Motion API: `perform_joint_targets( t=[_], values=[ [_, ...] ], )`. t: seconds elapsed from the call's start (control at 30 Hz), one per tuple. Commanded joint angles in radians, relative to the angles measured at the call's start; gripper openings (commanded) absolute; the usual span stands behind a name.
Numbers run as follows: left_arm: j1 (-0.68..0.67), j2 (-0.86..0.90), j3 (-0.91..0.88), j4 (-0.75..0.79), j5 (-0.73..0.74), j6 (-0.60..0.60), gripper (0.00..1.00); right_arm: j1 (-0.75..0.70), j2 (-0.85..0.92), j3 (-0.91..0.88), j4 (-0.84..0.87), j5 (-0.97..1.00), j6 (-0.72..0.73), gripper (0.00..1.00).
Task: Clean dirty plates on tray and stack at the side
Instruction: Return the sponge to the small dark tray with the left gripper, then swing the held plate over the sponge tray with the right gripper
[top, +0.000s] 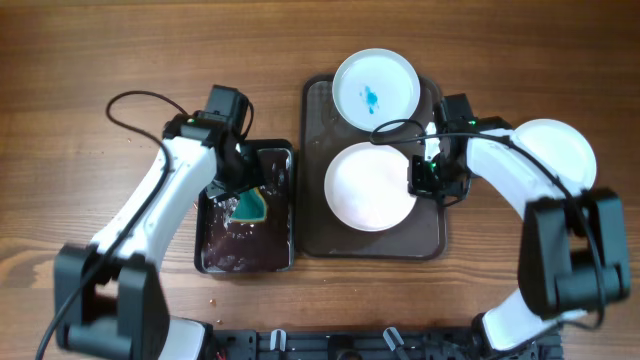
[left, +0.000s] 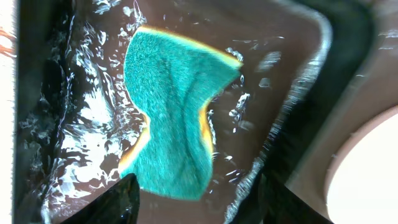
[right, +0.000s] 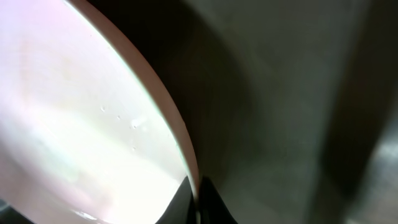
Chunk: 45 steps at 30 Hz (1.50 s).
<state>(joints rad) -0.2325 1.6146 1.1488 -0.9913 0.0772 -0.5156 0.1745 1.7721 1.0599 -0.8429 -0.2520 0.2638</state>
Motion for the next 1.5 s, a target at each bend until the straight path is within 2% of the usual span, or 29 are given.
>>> perform_joint_targets(
  t=[0.0, 0.07, 0.17, 0.2, 0.3, 0.53, 0.63, 0.73, 0.8, 0.97, 1.2, 1.33, 1.47],
  values=[
    [0.008, -0.125, 0.032, -0.012, 0.028, 0.019, 0.64, 0.056, -0.133, 0.067, -0.066, 0.155, -0.029, 0.04],
    [0.008, -0.179, 0.032, -0.011, 0.028, 0.019, 0.72, 0.095, -0.163, 0.107, -0.116, 0.199, -0.030, 0.04],
    [0.008, -0.287, 0.036, -0.011, 0.027, 0.018, 0.99, 0.183, -0.195, 0.195, -0.198, 0.235, -0.032, 0.04],
    [0.009, -0.331, 0.037, -0.008, 0.026, 0.018, 1.00, 0.222, -0.196, 0.230, -0.222, 0.234, -0.026, 0.04],
    [0.009, -0.452, 0.037, -0.008, 0.018, 0.018, 1.00, 0.332, -0.192, 0.290, -0.217, 0.234, 0.003, 0.04],
    [0.008, -0.651, 0.037, -0.015, -0.017, 0.018, 1.00, 0.510, -0.182, 0.290, -0.006, 0.242, 0.090, 0.04],
    [0.008, -0.708, 0.037, -0.026, -0.131, 0.002, 1.00, 0.560, -0.160, 0.290, 0.102, 0.329, 0.131, 0.04],
    [0.020, -0.729, 0.037, -0.057, -0.270, -0.063, 1.00, 0.585, -0.142, 0.290, 0.157, 0.344, 0.132, 0.04],
    [0.055, -0.732, 0.037, -0.087, -0.303, -0.081, 1.00, 0.597, -0.129, 0.290, 0.183, 0.354, 0.133, 0.04],
    [0.205, -0.728, 0.037, -0.140, -0.298, -0.165, 1.00, 0.633, -0.111, 0.290, 0.200, 0.534, 0.124, 0.04],
    [0.423, -0.728, 0.037, -0.160, -0.201, -0.174, 1.00, 0.733, -0.106, 0.290, 0.251, 0.840, -0.006, 0.05],
    [0.455, -0.728, 0.037, -0.182, -0.201, -0.174, 1.00, 0.799, -0.106, 0.290, 0.278, 0.970, -0.094, 0.04],
    [0.454, -0.728, 0.037, -0.185, -0.201, -0.174, 1.00, 0.841, -0.106, 0.290, 0.278, 1.006, -0.172, 0.04]
  ],
)
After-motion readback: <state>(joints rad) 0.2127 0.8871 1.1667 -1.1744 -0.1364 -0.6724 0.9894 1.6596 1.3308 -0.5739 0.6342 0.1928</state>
